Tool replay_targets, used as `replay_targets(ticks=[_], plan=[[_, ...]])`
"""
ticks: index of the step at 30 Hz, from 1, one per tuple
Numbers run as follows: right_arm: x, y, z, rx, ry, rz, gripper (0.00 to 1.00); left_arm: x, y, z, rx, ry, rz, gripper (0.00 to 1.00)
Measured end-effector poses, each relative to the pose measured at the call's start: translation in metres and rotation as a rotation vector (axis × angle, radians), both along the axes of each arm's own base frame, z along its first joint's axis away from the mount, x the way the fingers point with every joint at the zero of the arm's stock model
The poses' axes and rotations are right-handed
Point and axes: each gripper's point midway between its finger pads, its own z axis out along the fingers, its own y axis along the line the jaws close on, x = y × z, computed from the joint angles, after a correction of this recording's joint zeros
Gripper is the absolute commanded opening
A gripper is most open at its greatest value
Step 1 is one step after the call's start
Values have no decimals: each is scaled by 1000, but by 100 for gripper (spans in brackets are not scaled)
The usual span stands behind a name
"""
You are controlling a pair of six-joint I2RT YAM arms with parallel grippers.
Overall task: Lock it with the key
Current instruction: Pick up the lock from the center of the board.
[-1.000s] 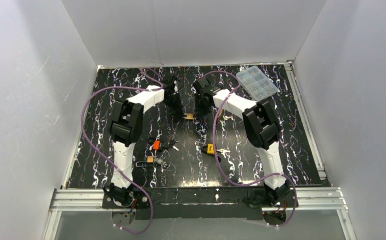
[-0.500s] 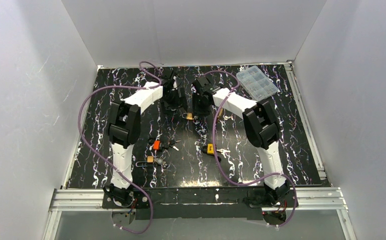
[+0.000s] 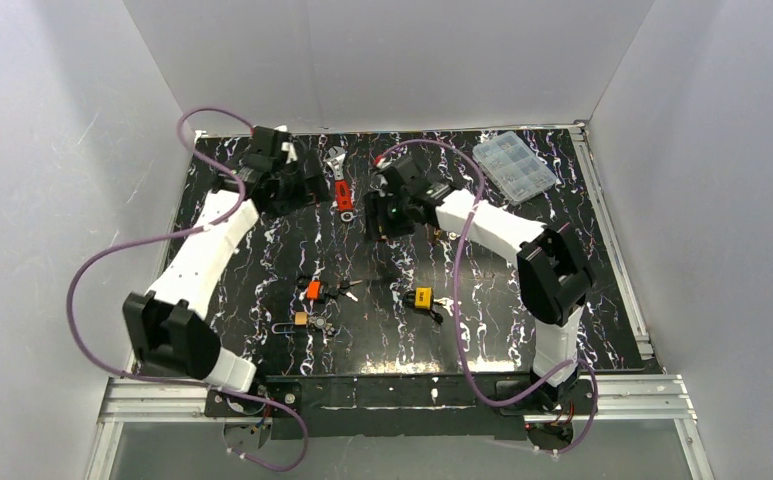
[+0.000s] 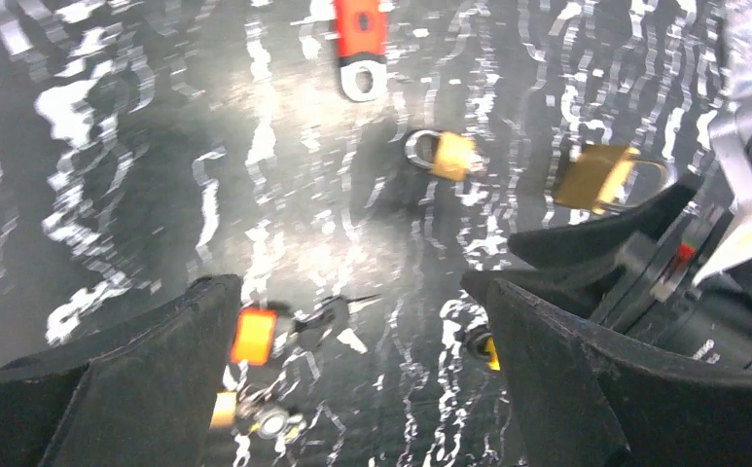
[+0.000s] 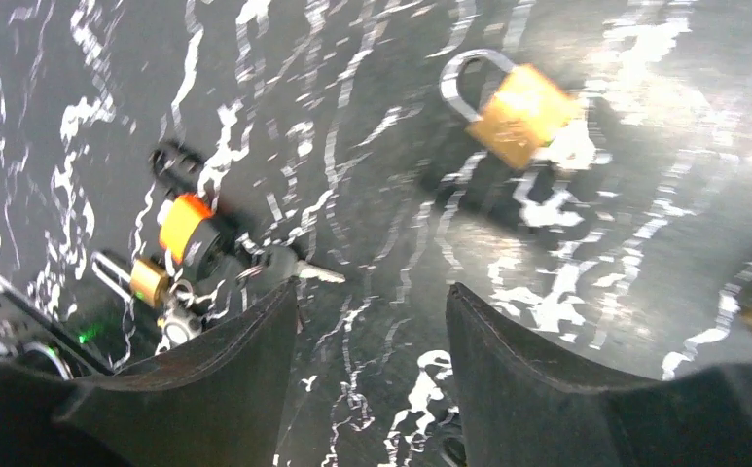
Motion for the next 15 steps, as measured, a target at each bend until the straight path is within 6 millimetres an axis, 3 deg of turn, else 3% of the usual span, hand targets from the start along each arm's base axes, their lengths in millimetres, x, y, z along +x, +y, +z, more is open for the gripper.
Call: replay_targets(ticks=[4, 9, 15], plan=[[-34, 32, -3, -5, -44, 175, 65, -28, 40, 7, 69, -11, 96, 98], [-74, 68, -12, -11, -90, 394, 66, -72, 66, 14, 112, -38, 143, 98], [-81, 103, -27, -28, -134, 526, 68, -109, 95, 14, 139, -93, 205, 98]])
